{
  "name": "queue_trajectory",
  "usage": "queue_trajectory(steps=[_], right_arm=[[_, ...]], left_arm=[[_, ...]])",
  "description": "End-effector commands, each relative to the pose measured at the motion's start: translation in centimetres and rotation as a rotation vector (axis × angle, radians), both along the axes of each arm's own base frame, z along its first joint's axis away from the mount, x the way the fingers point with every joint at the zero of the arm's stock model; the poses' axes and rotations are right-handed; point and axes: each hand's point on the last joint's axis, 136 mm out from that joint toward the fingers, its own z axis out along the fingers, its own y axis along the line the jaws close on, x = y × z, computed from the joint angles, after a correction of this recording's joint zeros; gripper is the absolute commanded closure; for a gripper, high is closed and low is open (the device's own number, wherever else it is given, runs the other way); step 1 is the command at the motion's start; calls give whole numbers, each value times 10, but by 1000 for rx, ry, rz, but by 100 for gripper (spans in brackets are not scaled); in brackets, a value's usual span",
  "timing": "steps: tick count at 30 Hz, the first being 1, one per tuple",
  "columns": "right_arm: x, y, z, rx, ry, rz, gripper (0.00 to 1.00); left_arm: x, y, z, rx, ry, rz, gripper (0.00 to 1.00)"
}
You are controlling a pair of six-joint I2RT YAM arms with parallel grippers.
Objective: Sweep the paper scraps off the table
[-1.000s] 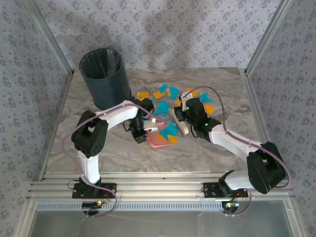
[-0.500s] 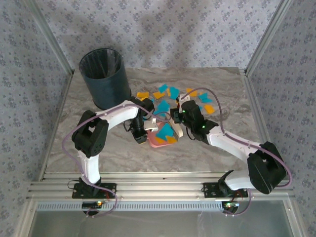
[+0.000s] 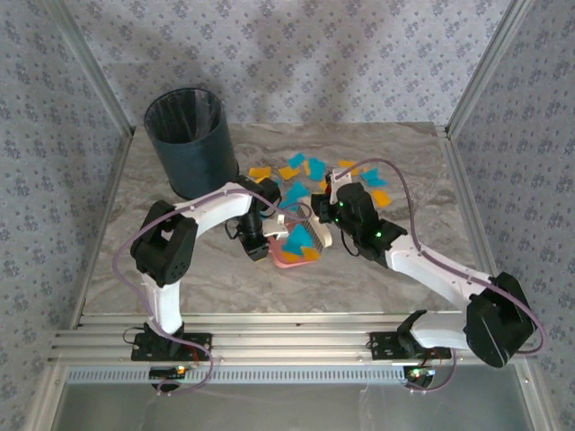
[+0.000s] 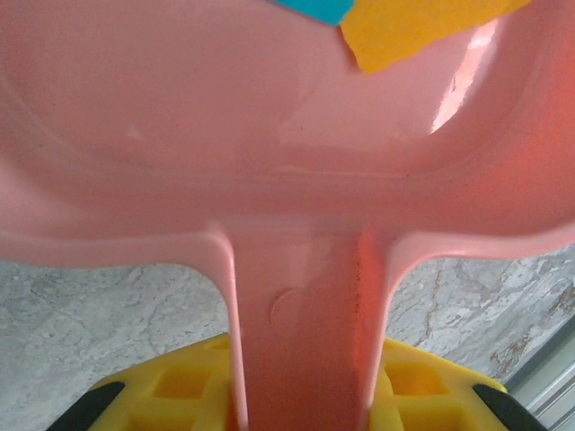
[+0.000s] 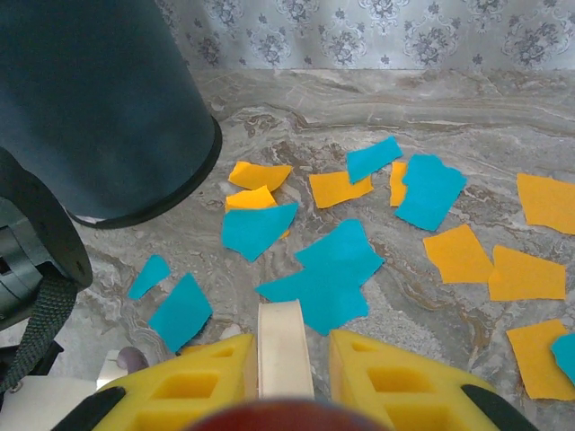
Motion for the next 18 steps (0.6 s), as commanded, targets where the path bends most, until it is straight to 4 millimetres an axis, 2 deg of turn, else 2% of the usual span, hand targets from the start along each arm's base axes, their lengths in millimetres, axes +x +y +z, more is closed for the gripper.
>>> queue_trajectory(steps=[1,10,14,18], right_arm=[[-4,2,17,50,-17,10,100],[-7,20,5,61,46,105,100],[-9,29,13,94,43,146,100],[-8,24,20,96,18,124,100]], left_arm=[[-4,-4,7,-34,0,7,100],[-1,-12,15,-91,-34,7,100],[-4,-11,13,-90,-26,6,100],[-5,-8,9,-77,-25,3,100]])
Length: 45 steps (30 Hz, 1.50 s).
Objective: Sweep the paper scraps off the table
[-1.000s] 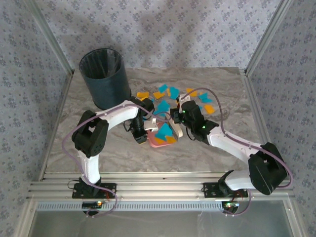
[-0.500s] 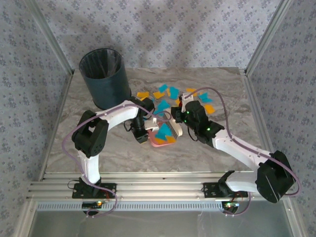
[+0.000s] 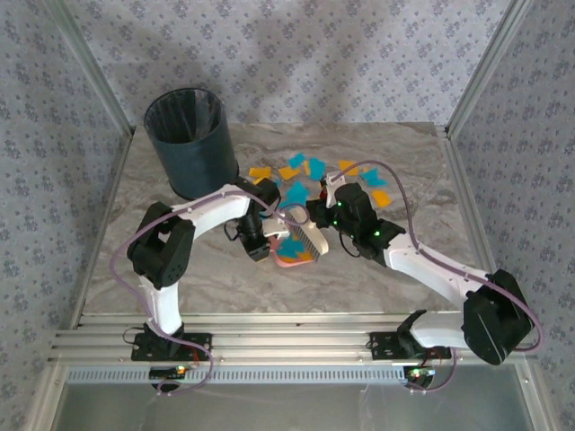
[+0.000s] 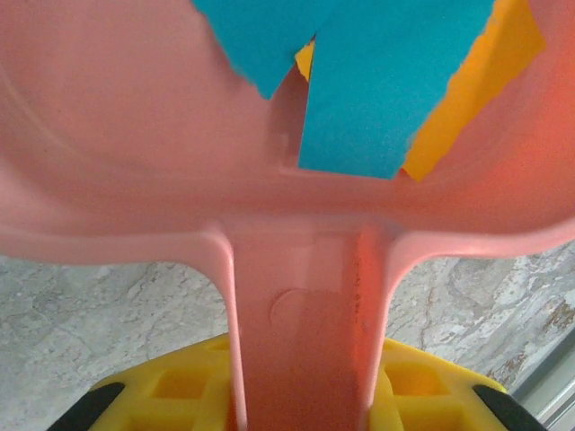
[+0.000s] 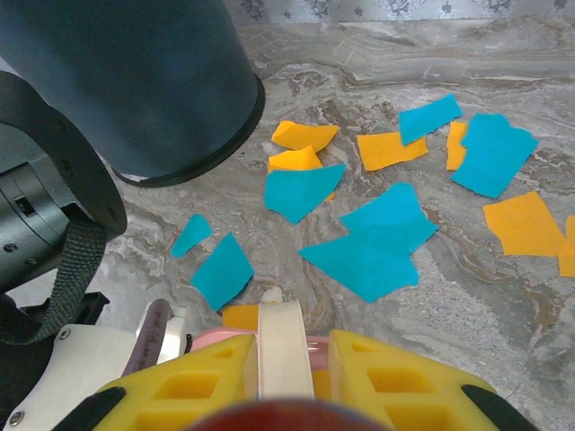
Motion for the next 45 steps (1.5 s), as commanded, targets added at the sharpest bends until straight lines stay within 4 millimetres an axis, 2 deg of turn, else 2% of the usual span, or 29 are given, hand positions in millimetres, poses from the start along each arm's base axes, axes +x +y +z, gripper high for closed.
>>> queue_trajectory(steps=[1,10,17,20,28,37,41,45], right_arm=[[3,3,36,68,-65,-4,100],[8,-42,38,43,-129,-214,100],[16,-73,22,-70,-113,-376,100],[18,-78,15,-116,-111,-408,100],[24,-71,-12,-180,-63,-404,100],[22,-35,-31,-109,-3,-266,100],[21,-23,-35,-58,22,-229,100],[18,-13,-31,1,31,-201,100]], left_arm=[[-5,-1,8,-27,-4,-5,100],[-8,4,4,-2,5,-7,100],[-10,6,6,9,13,-14,100],[-11,8,6,14,15,-14,100],[-11,9,6,18,18,-17,100],[-11,7,3,16,21,-17,100],[-11,6,2,14,25,-15,100],[-10,6,2,14,21,-14,100]])
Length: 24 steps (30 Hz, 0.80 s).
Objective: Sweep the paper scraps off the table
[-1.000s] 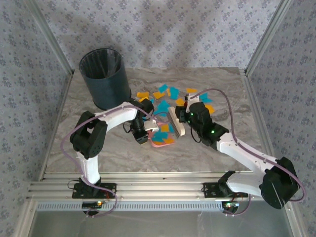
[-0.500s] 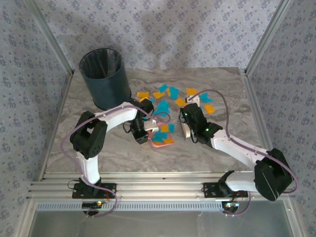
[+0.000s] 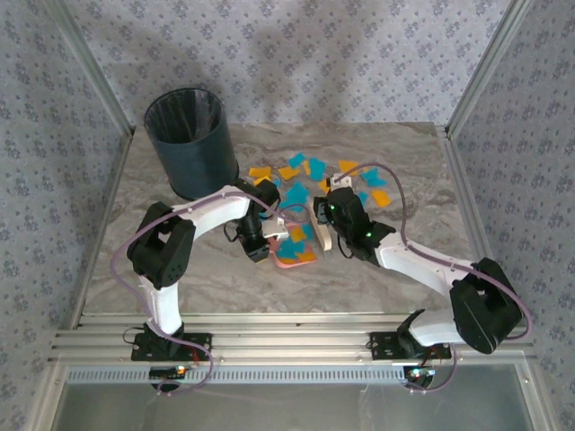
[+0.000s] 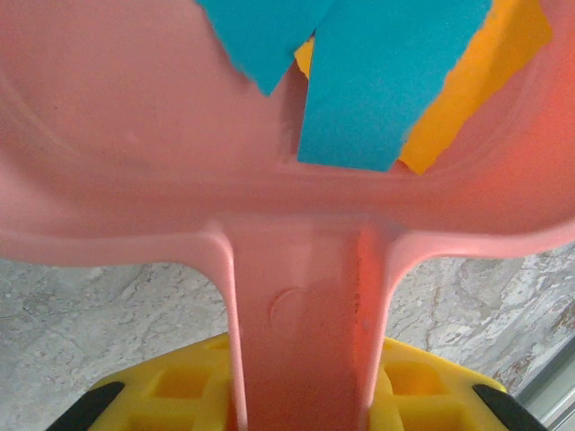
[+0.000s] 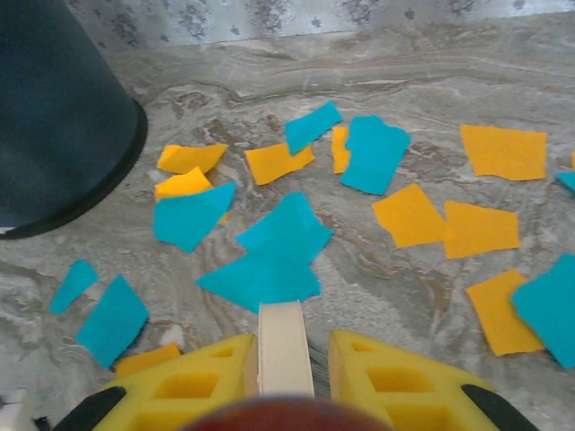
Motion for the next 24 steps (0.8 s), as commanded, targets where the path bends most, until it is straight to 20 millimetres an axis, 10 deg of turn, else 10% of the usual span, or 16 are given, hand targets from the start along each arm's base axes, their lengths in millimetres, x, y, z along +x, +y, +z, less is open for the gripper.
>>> queue_trajectory(steps=[1,24], right_arm=[[-8,17,-4,72,37,54,100],[-16,-14,28,88,-54,-82,100]], left_arm=[[-8,4,5,10,18,-11,100],[-8,-10,11,-99,-12,-3,100]])
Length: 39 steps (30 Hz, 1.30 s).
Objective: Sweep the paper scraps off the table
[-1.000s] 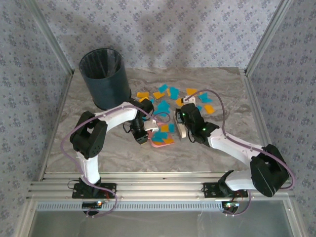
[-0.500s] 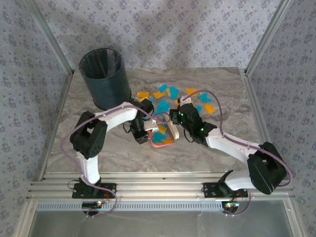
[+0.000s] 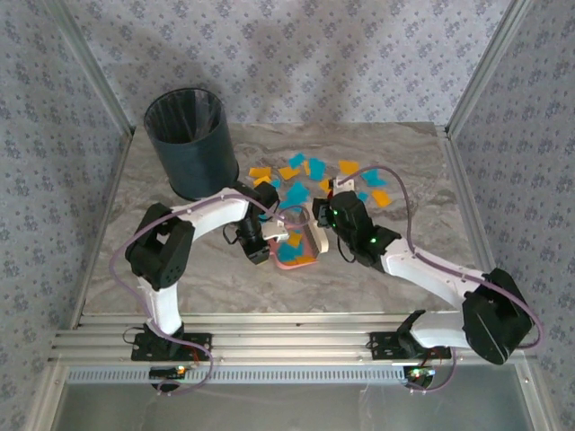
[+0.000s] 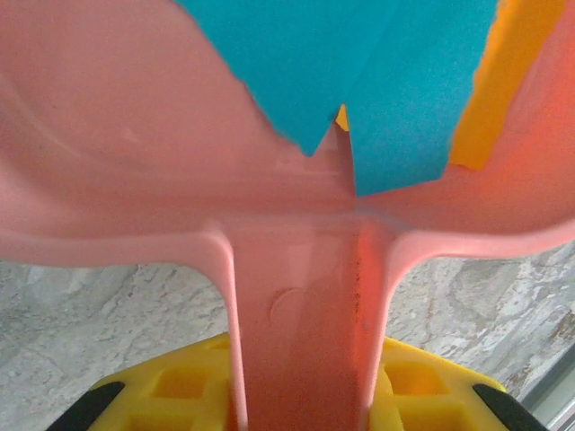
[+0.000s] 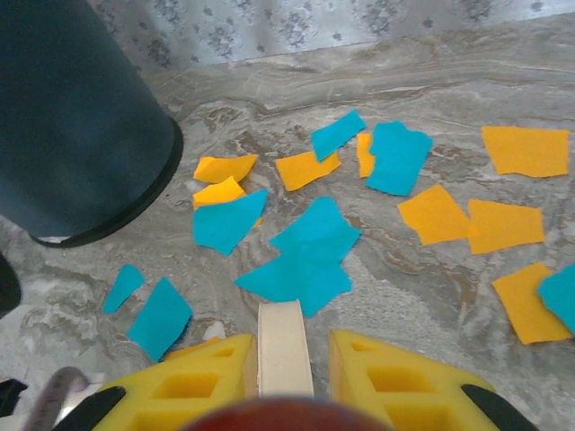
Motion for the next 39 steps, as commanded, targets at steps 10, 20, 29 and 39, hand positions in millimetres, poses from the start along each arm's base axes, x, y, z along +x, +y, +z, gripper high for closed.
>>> queue_trajectory(steps=[10,20,29,39], right_arm=[[-14,-47,32,40,-65,-133,100],[-25,-95,32,-26,-53,-220,100],[-30,-110,28,-26,-32,-223,100],[-31,-114,21,-19,-14,-227,100]], left_arm=[[3,-9,25,-116,-57,21,100],[26,-12,67,-224,-130,179,100],[43,-22,110,-323,-119,289,100],[61,-37,160,-464,-138,342,100]])
